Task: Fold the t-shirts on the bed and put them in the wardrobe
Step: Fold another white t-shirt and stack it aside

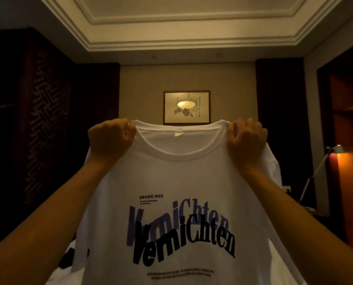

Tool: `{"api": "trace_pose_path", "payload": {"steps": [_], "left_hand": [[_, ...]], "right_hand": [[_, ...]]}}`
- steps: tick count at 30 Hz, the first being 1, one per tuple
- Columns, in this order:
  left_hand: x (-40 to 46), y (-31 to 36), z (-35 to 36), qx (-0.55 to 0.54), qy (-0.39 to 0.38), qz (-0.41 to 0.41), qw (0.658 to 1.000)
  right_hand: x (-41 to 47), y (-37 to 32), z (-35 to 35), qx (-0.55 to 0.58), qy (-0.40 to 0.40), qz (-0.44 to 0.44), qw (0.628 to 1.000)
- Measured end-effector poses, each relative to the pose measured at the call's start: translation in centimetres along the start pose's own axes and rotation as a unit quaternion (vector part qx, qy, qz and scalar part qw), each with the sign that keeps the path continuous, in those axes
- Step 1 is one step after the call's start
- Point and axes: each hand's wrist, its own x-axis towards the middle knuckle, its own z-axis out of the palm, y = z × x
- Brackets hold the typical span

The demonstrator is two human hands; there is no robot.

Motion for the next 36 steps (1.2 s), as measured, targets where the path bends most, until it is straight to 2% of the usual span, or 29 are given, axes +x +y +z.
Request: {"api": "trace_pose_path", "payload": {"steps": [2, 10, 15, 20, 26, 32, 36], "left_hand": [[1.4, -0.2, -0.3, 0.011, 0.016, 0.011, 1.000], [4.1, -1.1, -1.2, 0.031, 0.073, 0.024, 0.997], [0.8, -2.0, 0.8, 0.023, 0.042, 0.048, 0.998], [-6.2, -2.7, 4.8, 0.023, -0.036, 0.063, 0.997], [-17.4, -3.3, 11.0, 0.011, -0.160, 0.063, 0.985], [-29.5, -3.4, 17.7, -0.044, -0.305, 0.009, 0.951], [-37.8, -3.7, 22.4, -0.035, -0.396, -0.043, 0.917]], "right_hand": [[1.2, -0.2, -0.4, -0.031, 0.014, -0.037, 0.999], [4.1, -1.1, -0.5, -0.043, 0.075, -0.082, 0.993], [1.2, 0.2, 1.5, -0.051, 0.059, -0.096, 0.992], [-5.6, 2.4, 4.9, -0.067, 0.002, -0.104, 0.992], [-16.1, 5.8, 9.7, -0.094, -0.109, -0.077, 0.987], [-27.7, 9.9, 15.4, -0.122, -0.233, -0.046, 0.964], [-35.3, 12.3, 19.5, -0.131, -0.322, -0.006, 0.938]]}}
